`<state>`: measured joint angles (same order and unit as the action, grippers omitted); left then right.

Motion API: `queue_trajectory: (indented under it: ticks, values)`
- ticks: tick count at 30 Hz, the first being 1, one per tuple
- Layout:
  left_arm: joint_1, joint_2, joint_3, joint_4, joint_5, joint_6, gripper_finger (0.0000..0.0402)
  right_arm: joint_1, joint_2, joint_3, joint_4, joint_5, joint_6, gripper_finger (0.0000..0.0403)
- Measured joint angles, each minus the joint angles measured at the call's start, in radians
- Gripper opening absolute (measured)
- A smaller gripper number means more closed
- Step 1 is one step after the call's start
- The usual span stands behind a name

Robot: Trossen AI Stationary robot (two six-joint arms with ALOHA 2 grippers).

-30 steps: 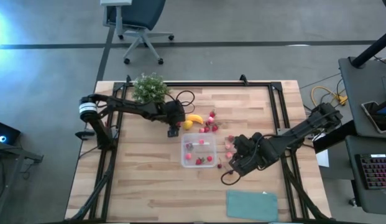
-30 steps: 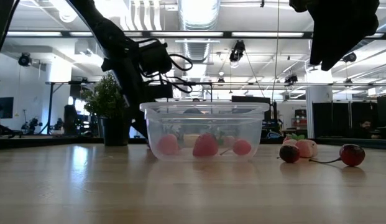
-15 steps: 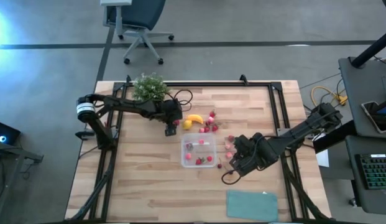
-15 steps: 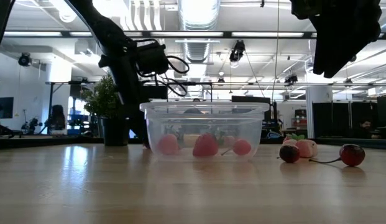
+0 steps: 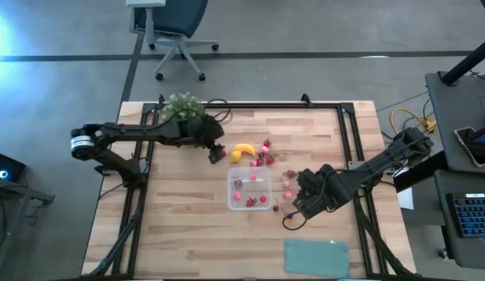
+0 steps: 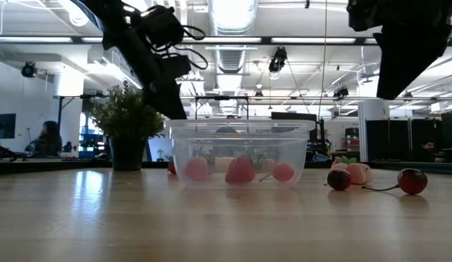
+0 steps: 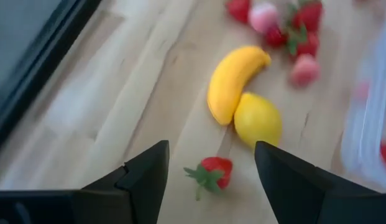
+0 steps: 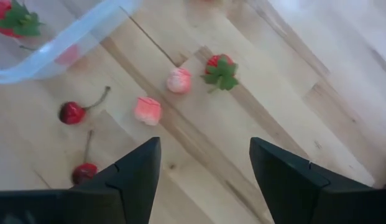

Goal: Pick and placing Produce into tupperware
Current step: Put the red strawberry into the transparent container

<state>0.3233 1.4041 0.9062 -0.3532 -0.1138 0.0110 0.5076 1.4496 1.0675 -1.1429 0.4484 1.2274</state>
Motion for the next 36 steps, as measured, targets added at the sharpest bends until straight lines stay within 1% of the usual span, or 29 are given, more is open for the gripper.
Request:
queue_trajectory:
  ticks: [2,4,6,8,10,12,14,18,26,32,36]
  values:
    - [0.001,0.012,0.000,0.003,0.022,0.107,0.0223,0.000,-0.036,-0.026,0.002,0.000,0.000,0.0238]
    - [0.002,0.029,-0.005,0.004,0.073,0.245,0.0223,0.000,-0.081,-0.053,0.004,0.000,0.016,0.0238]
    - [-0.001,0.059,-0.007,0.020,0.081,0.405,0.0223,0.000,-0.125,-0.080,0.002,0.002,0.032,0.0238]
    - [-0.001,0.093,-0.008,0.038,0.083,0.531,0.0223,0.001,-0.170,-0.102,0.001,0.004,0.043,0.0236]
    - [0.004,0.125,-0.002,0.043,0.089,0.609,0.0223,0.001,-0.214,-0.121,0.001,0.008,0.048,0.0236]
    - [0.006,0.156,0.005,0.044,0.103,0.655,0.0223,0.001,-0.245,-0.133,-0.002,0.009,0.047,0.0236]
    - [0.004,0.187,0.010,0.030,0.115,0.680,0.0223,0.001,-0.265,-0.141,-0.002,0.008,0.031,0.0236]
    - [0.004,0.228,0.022,-0.008,0.120,0.681,0.0223,0.001,-0.261,-0.141,-0.003,0.008,0.002,0.0235]
    - [0.024,0.241,0.054,-0.014,0.112,0.680,0.0223,0.001,-0.256,-0.143,0.005,0.022,0.008,0.0235]
    - [0.042,0.266,0.053,-0.059,0.142,0.680,0.0223,0.001,-0.257,-0.144,0.005,0.024,-0.002,0.0235]
    - [0.042,0.280,0.055,-0.055,0.147,0.680,0.0223,0.001,-0.257,-0.144,0.005,0.024,0.002,0.0235]
